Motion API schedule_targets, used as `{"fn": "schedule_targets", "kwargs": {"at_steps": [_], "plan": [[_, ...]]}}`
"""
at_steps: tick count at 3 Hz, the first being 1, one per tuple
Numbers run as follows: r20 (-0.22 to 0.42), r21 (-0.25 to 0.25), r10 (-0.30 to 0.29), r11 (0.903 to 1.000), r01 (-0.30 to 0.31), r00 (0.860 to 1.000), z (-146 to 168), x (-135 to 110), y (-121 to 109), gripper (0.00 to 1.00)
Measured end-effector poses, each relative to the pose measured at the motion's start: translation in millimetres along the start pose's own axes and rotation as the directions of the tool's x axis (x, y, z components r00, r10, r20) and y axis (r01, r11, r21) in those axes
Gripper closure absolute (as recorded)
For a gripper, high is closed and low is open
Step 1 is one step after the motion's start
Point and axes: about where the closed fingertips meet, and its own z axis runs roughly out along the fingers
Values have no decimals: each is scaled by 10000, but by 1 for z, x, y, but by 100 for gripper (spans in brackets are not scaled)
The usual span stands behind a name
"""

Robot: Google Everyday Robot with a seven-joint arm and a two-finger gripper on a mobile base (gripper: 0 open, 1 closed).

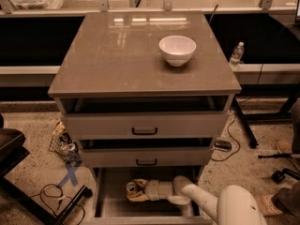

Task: Place orange can into bottom drawer

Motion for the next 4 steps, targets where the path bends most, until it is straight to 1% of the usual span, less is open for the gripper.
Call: {"fn": "schedule_targets", "kwargs": {"at_steps": [1,2,4], "plan": [[-295,-356,-114,9993,104,9995,8,5,10,100],[-264,-377,-100,9992,90,9996,10,5,11,82],[-226,-437,-80,9990,70,9997,13,4,14,36]]}}
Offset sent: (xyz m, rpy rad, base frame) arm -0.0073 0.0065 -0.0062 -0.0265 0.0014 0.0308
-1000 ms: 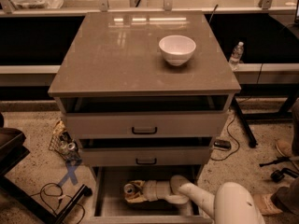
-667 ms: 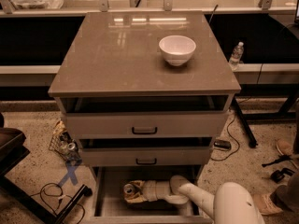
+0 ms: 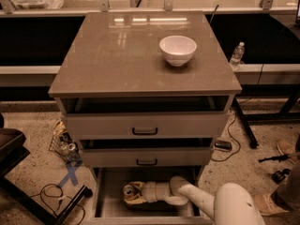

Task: Place orange can into bottom drawer

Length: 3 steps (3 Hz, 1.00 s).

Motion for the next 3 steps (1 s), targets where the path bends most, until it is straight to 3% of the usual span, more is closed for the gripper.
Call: {"fn": "schedule_targets", "kwargs": {"at_steps": [1,2,3], "plan": [[19,-34,9,10000,-9,10000,2,0,1,13],[36,-64,17,10000,-17,10000,4,-1,3,0],[36,-65,18,10000,-18,10000,4,-1,3,0]]}}
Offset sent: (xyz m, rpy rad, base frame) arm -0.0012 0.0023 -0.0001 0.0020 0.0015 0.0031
